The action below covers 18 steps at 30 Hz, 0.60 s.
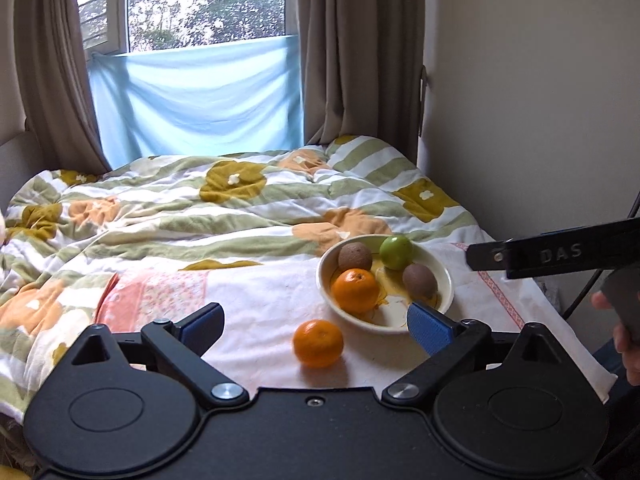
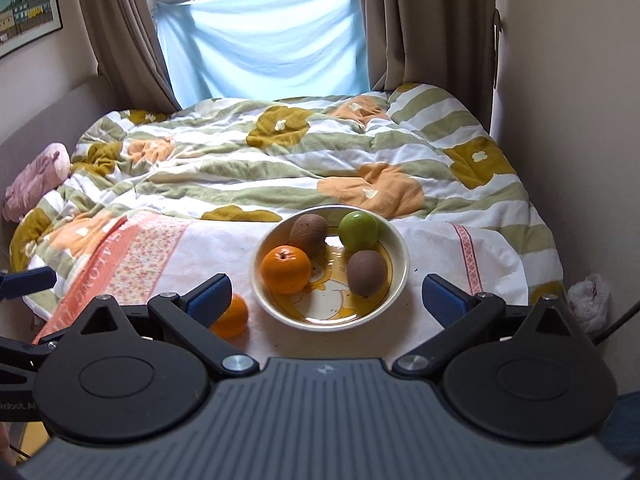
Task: Organize fruits
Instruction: 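Open both tools to release the fruits and withdraw from the bowl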
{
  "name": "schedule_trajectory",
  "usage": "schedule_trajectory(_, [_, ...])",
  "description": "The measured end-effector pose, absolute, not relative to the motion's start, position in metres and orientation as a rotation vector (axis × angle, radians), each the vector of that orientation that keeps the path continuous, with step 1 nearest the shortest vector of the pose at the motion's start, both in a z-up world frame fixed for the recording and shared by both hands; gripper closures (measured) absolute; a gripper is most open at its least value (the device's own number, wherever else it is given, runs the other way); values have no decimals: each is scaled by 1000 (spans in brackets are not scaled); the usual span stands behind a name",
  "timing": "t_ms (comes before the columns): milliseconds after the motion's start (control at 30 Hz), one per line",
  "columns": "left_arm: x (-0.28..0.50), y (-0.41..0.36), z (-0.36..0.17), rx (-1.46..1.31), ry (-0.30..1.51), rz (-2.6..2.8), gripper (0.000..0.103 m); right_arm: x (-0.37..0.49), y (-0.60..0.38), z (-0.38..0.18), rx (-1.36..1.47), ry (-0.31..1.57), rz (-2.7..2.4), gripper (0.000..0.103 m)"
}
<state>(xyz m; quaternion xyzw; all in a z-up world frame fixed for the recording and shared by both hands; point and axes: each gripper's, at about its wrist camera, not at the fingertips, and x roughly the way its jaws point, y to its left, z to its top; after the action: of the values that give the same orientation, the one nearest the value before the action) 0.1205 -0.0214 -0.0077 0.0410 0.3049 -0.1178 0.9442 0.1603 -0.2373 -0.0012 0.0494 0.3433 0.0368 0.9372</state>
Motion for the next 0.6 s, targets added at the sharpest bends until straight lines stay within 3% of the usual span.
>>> schedule_trajectory(500, [82,34,-40,100,686,-202,4,102,-191,-19,153,716,-10,0])
schedule_trajectory(600, [80,37,-60,90,725,-195,9,97,-187,-36,159,735,-33,0])
